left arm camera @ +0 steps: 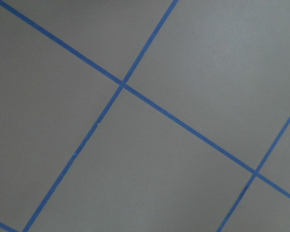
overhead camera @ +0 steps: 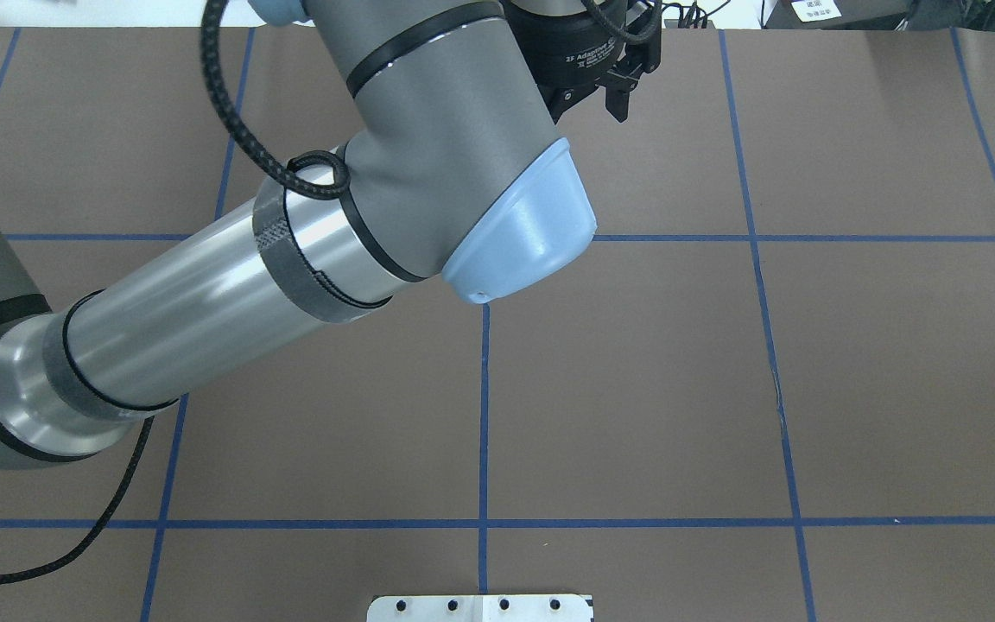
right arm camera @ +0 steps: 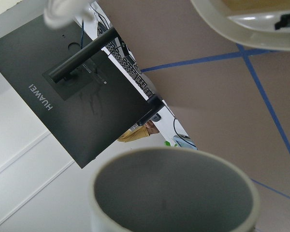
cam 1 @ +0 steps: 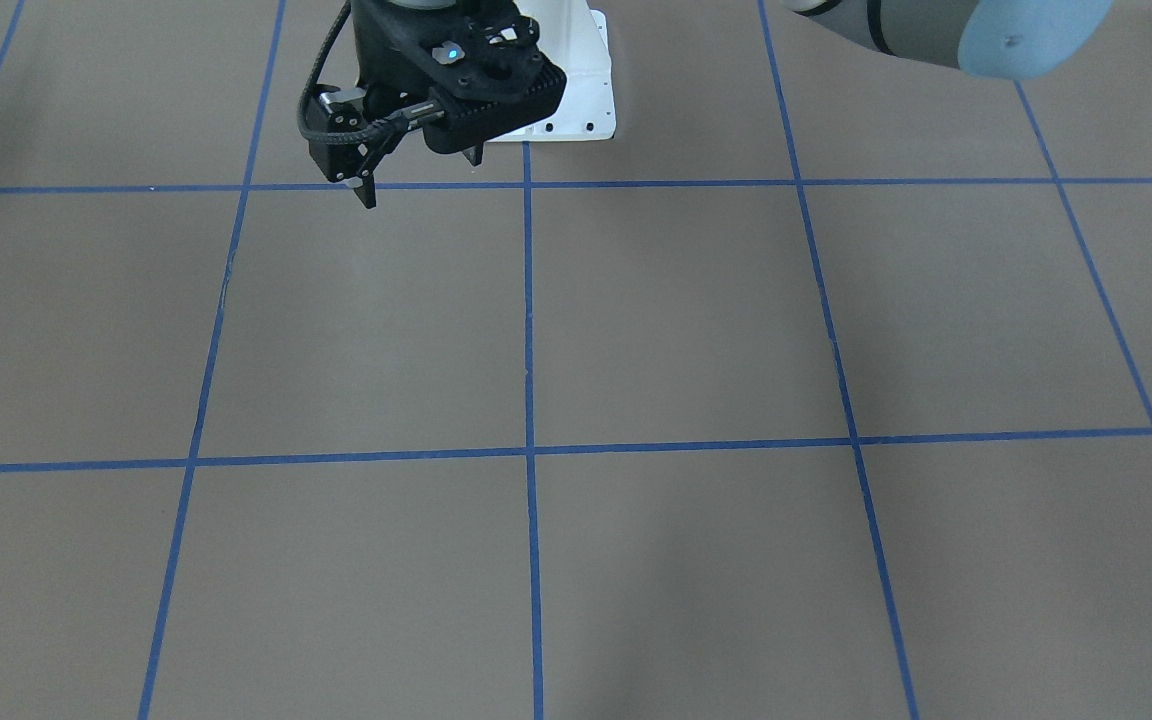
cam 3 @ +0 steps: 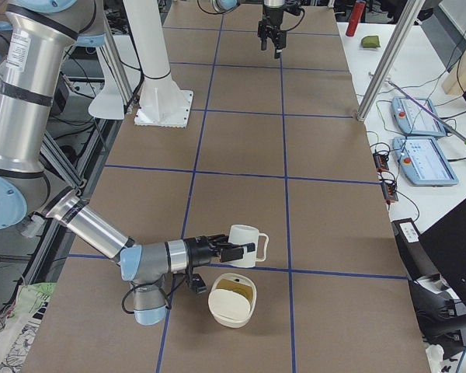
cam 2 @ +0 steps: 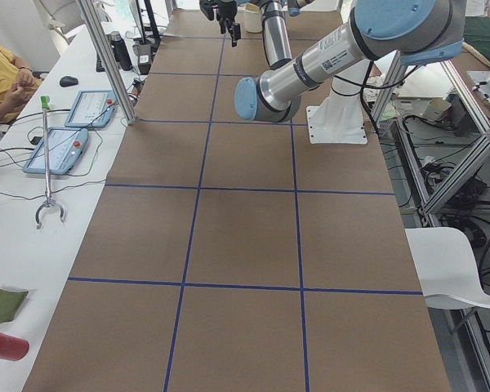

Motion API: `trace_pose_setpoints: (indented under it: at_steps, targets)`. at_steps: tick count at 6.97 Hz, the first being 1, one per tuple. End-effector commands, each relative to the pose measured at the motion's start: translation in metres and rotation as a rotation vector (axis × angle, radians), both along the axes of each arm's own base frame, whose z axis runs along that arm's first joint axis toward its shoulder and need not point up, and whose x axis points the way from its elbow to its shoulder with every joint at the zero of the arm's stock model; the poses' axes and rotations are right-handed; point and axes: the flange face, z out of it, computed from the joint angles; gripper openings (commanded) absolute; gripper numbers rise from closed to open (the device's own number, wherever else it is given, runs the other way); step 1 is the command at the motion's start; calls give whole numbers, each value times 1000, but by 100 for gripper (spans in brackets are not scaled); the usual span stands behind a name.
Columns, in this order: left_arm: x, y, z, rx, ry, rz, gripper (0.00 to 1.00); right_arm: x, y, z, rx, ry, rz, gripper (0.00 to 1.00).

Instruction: Left arm hands cup to right arm to dump lemon

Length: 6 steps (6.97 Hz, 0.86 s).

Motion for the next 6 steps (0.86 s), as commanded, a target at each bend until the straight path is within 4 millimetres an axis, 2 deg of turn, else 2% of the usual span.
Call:
trace_pose_setpoints:
  at_steps: [1,2,3,5,6]
  targets:
    - [-1,-2,1,-1,-1,-3,100,-13,-51,-46,-4,103,-4,21]
    - [-1,-3,3,-3,-5,-4,100,-18,-66,-63,18,178,-7,21]
    - [3,-4,8,-8,-12,-2,100,-29,-97,-90,47,215,-14,21]
    - [5,-5,9,-13,-15,0,100,-63,-139,-128,171,444,-39,28]
    - [5,-6,8,-15,-14,-1,100,-77,-159,-144,225,517,-42,26]
